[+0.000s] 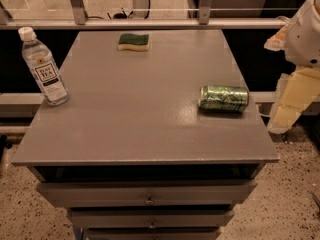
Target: Move green can near sponge
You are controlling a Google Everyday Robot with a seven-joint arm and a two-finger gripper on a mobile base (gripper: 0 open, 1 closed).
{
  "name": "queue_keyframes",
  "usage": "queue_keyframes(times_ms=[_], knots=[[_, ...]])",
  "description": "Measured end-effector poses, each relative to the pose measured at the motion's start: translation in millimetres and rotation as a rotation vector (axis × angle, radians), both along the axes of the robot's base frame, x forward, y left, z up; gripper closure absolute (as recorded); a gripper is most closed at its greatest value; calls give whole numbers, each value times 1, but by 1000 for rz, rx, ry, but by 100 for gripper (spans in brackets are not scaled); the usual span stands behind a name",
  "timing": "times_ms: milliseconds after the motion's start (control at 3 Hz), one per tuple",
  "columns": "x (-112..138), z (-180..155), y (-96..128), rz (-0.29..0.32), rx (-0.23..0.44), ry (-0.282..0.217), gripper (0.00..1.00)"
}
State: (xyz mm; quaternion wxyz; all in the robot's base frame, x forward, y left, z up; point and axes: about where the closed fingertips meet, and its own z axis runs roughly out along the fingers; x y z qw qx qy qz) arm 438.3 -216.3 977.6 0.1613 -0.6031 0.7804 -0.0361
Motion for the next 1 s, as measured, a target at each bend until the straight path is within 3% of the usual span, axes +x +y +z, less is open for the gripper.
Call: queue_keyframes(times_ms=[333, 667, 1000], knots=[[0, 0, 0, 0, 0, -2, 0], [21, -16, 4, 5, 28, -5, 0], [58, -49, 7, 1, 66, 13, 0]])
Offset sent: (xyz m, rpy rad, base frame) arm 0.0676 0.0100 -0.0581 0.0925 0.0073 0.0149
